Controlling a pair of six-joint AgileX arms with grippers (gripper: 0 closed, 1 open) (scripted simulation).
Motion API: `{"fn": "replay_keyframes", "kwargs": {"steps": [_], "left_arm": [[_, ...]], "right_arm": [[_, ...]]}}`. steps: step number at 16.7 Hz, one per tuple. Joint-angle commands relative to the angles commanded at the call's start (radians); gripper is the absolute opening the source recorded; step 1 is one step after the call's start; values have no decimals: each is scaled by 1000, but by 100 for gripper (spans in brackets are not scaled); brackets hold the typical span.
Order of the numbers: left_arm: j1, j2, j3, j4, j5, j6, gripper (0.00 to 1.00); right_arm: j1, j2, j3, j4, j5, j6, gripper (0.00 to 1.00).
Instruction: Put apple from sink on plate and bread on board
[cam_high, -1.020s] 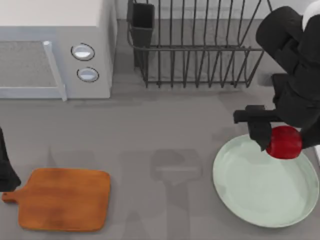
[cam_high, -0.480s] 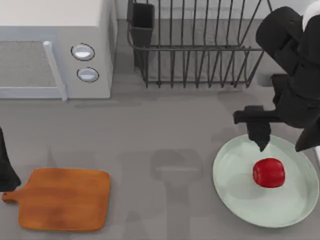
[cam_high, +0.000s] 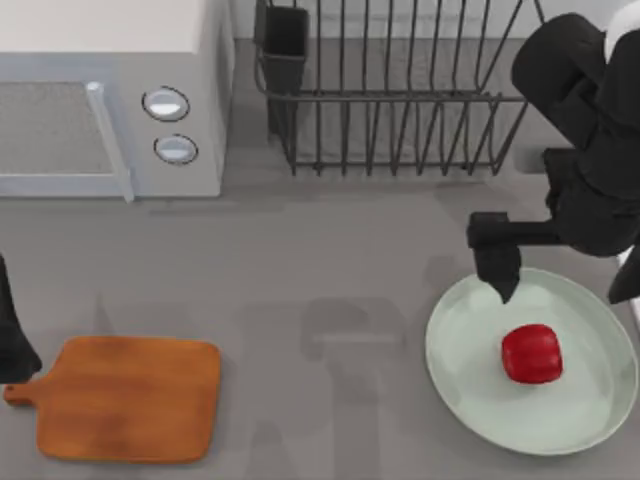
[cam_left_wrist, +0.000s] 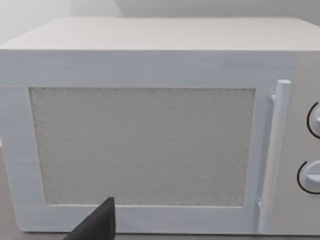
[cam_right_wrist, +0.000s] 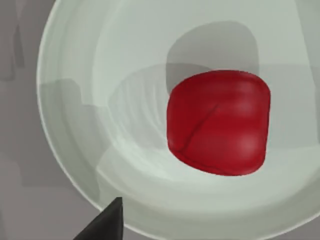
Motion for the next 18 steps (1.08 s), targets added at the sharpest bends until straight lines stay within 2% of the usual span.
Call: {"fn": "replay_keyframes", "kwargs": {"steps": [5, 9, 13, 18], "left_arm": [[0, 0, 0, 0, 0, 0, 100], [0, 0, 0, 0, 0, 0, 100], [0, 0, 0, 0, 0, 0, 100], [0, 0, 0, 0, 0, 0, 100]], "right_arm": [[-5, -10, -7, 7, 0, -3, 100], [-44, -147, -118, 108, 0, -44, 100], [-118, -442, -343, 305, 0, -120, 100], [-242, -943, -705, 625, 0, -248, 100]]}}
